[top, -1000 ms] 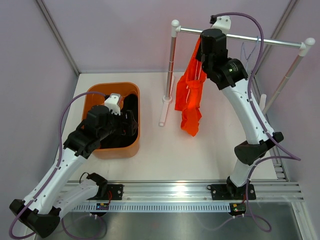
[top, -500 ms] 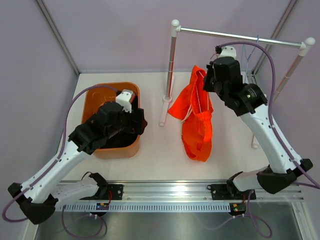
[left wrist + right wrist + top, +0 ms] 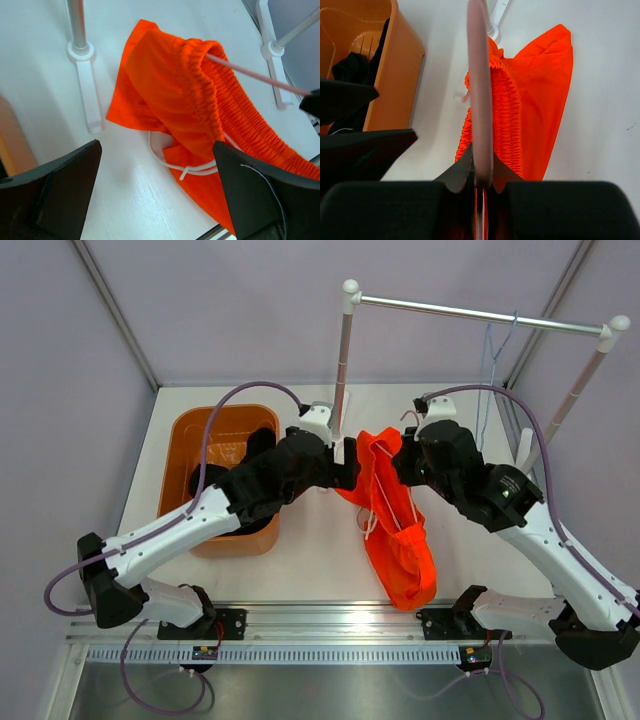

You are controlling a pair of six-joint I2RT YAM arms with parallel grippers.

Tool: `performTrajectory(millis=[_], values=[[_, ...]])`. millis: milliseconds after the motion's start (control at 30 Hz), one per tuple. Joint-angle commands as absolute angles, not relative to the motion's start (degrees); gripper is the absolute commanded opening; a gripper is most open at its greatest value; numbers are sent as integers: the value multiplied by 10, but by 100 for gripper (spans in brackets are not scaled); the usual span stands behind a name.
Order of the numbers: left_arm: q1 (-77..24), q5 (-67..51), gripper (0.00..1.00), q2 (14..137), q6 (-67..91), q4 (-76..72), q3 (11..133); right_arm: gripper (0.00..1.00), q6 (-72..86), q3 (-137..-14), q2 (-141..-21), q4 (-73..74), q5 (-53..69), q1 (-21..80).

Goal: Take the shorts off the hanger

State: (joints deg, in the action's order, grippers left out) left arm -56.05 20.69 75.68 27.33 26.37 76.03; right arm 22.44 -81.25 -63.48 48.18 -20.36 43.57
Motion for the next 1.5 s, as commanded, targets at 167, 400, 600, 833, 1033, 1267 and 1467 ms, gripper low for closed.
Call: performTrajectory(millis=[167,400,600,833,1033,1267,1467], values=[[-596,245,97,858,308,191,867,0,272,-822,-613,464,-262,511],[-605,283,85,871,325,207,856,0,275,-847,-628,469,-294,539],[-605,285,80,860,324,203,828,0,274,-855,-623,475,-295,542],[-605,289,76,878,319,211,838,0,279,-857,-614,483,-299,548],[-597,294,62,898,312,227,859,0,282,-858,-598,493,-301,554],[-589,296,46,914,310,232,873,0,283,-864,-582,506,-301,555],[-584,309,28,905,301,232,875,0,286,-855,-574,516,-301,558]])
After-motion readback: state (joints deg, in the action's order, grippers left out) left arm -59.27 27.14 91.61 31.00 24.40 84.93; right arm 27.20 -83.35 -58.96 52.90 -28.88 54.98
